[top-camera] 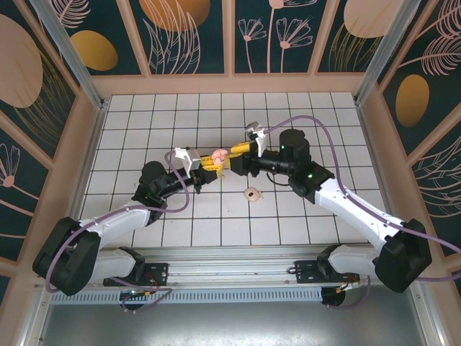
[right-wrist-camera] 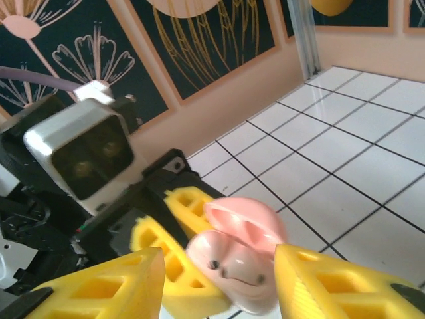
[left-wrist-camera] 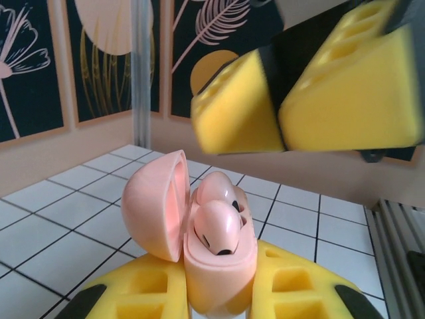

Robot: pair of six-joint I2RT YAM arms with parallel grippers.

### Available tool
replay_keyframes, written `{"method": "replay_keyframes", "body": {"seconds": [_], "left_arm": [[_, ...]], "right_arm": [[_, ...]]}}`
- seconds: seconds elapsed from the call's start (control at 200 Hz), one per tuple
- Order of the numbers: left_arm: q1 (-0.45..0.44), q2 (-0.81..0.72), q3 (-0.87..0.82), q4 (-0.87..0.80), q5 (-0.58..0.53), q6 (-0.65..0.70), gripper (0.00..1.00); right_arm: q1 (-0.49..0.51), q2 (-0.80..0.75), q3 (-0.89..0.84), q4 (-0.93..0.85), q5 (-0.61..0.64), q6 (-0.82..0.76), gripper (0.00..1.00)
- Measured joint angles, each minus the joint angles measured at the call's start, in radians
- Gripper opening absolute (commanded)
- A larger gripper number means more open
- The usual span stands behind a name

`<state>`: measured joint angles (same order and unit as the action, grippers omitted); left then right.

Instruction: Insert the wireless bluetooth earbuds into the charging case

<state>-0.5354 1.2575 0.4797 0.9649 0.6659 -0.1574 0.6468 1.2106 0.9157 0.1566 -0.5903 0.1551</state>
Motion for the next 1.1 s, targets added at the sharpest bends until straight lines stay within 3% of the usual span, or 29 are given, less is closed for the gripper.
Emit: {"method": "replay_keyframes", "body": {"seconds": [0.315,0.55,0.901,1.101], "left_arm": [[-0.003,0.003,0.025,-0.003,0.110,0.000,0.06],[-0.007,0.004,0.043,-0.024,0.123,0.008,0.06],[-0.009,0.004,0.044,-0.069,0.106,0.024,0.06],[-0.009,0.005,0.048,-0.093,0.077,0.022,0.07]], "right_arm": [[-0.050,0.088,0.079,-0.056,-0.198,0.015,0.56],[-0.050,0.135,0.129,-0.060,-0.301,0.015,0.54],[-0.064,0.053,0.058,0.021,-0.381,0.042,0.51],[-0.078,-0.054,-0.012,0.047,-0.330,0.062,0.51]]}}
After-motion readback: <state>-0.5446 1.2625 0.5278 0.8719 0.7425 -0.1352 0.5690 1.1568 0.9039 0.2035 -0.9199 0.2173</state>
